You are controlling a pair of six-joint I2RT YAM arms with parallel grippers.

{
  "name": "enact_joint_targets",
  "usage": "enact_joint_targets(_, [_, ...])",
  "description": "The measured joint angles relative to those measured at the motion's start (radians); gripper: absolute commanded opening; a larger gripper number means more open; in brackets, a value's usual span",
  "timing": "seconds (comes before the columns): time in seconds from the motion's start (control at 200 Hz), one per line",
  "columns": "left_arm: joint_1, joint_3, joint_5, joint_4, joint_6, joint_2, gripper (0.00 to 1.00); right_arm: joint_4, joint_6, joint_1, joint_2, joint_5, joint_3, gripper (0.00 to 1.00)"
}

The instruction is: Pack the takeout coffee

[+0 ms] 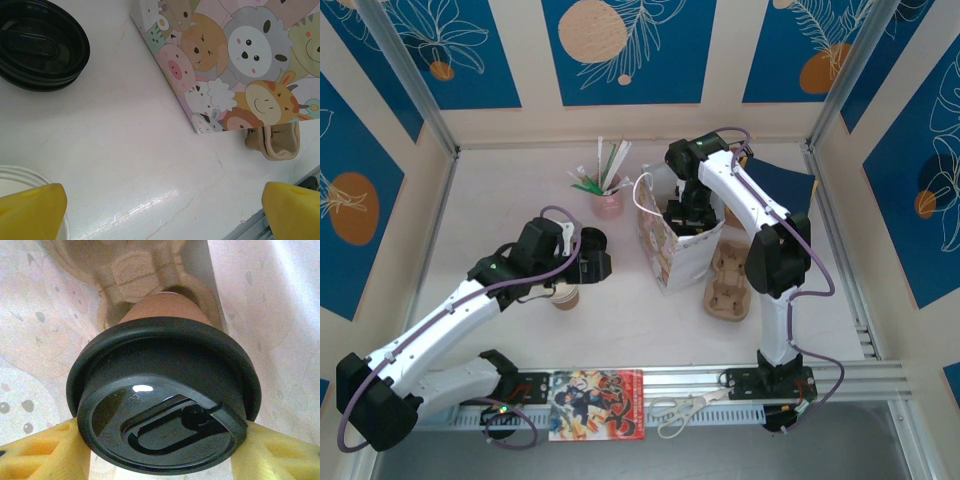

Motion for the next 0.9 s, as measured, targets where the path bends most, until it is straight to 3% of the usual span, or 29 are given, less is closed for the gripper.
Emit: enact_joint_targets(0.9, [0.0, 0.0, 0.001, 0.0, -0.001, 0.006, 1.0, -0.019, 0.009, 0.013, 0.015, 0.005, 0.053, 0.64])
